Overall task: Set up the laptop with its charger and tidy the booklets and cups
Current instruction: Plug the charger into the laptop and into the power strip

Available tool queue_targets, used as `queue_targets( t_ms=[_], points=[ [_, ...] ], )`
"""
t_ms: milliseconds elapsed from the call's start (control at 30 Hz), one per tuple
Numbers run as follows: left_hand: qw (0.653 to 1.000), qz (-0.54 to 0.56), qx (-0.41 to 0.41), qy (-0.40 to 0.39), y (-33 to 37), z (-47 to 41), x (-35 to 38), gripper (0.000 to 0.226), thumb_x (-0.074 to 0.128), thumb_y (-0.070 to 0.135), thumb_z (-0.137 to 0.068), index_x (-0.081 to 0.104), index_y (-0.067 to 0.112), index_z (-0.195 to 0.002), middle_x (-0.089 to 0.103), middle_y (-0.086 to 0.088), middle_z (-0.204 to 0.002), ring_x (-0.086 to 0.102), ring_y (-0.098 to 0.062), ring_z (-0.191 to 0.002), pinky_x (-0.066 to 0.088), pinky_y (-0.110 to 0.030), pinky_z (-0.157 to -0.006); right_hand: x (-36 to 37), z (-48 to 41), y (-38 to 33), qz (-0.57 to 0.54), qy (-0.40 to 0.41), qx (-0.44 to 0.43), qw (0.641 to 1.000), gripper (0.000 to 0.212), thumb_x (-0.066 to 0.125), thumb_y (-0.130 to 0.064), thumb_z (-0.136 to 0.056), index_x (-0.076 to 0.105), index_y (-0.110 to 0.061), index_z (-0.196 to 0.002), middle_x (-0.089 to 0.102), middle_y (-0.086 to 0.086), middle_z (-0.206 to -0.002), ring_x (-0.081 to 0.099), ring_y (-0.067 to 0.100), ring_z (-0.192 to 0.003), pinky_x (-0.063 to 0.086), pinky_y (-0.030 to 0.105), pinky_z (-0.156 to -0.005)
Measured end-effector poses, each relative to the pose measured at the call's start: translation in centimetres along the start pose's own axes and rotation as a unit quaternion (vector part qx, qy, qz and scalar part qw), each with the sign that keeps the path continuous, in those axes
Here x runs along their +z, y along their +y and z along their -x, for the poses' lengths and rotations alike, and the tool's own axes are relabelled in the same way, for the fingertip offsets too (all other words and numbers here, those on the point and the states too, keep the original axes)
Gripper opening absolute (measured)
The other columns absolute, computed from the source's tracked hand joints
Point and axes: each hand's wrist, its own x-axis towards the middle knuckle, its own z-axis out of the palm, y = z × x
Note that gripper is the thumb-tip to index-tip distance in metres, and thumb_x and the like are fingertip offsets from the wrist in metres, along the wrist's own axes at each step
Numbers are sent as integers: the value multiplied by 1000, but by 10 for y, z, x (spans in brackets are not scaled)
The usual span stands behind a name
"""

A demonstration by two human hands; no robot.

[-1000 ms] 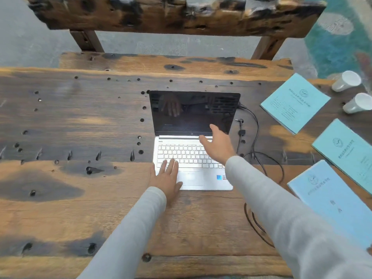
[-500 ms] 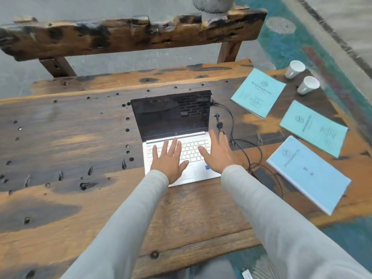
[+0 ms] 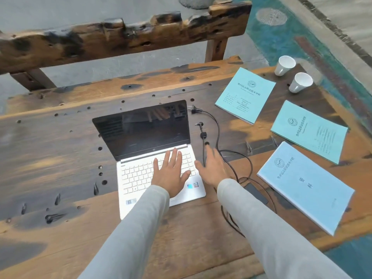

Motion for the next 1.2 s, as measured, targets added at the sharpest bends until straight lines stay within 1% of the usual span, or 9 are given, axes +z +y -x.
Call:
queue_targets(
  t_ms=[167, 267, 467, 600, 700, 800, 967, 1100, 1200],
  points=[
    [995, 102, -3, -8, 44, -46, 7, 69, 29, 50, -104, 4, 16, -159, -5, 0, -168, 4, -21, -154, 16, -50, -121, -13, -48, 32, -49, -9, 20, 999, 76, 55, -40, -98, 18, -16, -160, 29, 13, -162, 30, 33, -147, 28, 43, -117],
    [968, 250, -12, 22, 76, -83, 6, 62, 40, 36, -103, 17, 17, -157, 19, -2, -165, 33, -25, -145, 36, -40, -112, -20, -83, 45, -116, 6, 54, 992, 69, 55, -36, -98, 28, -12, -157, 41, 15, -156, 37, 33, -143, 30, 39, -115],
    [902, 414, -104, 60, 112, -150, 11, 44, 51, 19, -98, 43, 18, -141, 60, 2, -131, 57, -25, -120, 42, -28, -90, -32, -147, 58, -146, 33, 65, 987, 56, 53, -28, -96, 42, -14, -149, 56, 13, -144, 51, 33, -131, 38, 39, -111],
    [844, 481, -203, 119, 114, -179, 23, 45, 58, 23, -95, 44, 18, -137, 61, 8, -117, 59, -16, -106, 37, -22, -79, -30, -184, 54, -175, 4, 43, 984, 50, 58, -26, -94, 52, -12, -141, 62, 10, -136, 54, 30, -129, 38, 36, -110],
    [800, 524, -267, 116, 112, -194, 32, 64, 60, 19, -94, 33, 16, -152, 56, -4, -140, 54, -21, -127, 40, -34, -107, -22, -199, 52, -223, 3, 47, 974, 42, 60, -20, -90, 63, -10, -131, 70, 6, -123, 58, 25, -123, 42, 33, -105],
    [734, 593, -302, 138, 110, -200, 35, 61, 55, 3, -91, 41, 14, -149, 55, -6, -143, 52, -15, -130, 38, -36, -113, -14, -206, 49, -256, -2, 54, 965, 35, 64, -19, -86, 70, -12, -120, 76, 2, -106, 66, 26, -112, 48, 36, -104],
    [676, 651, -306, 161, 107, -196, 33, 57, 45, -9, -88, 50, 14, -140, 66, 3, -130, 62, -19, -120, 51, -28, -97, -6, -211, 50, -321, -20, 59, 945, 32, 76, -34, -82, 77, -18, -109, 78, -5, -94, 68, 24, -110, 53, 42, -101],
    [654, 678, -287, 175, 110, -186, 24, 53, 43, -11, -89, 52, 13, -136, 69, 5, -121, 64, -29, -117, 50, -43, -101, -8, -210, 51, -377, -10, 63, 924, 18, 75, -37, -86, 80, -25, -74, 78, -6, -83, 74, 22, -93, 59, 47, -89],
    [647, 689, -276, 173, 114, -179, 23, 52, 40, -9, -90, 56, 17, -132, 70, 10, -120, 69, -14, -91, 55, -25, -78, -12, -206, 52, -384, 1, 61, 921, 21, 73, -42, -85, 80, -24, -77, 77, -10, -81, 73, 16, -90, 59, 45, -88]
  ],
)
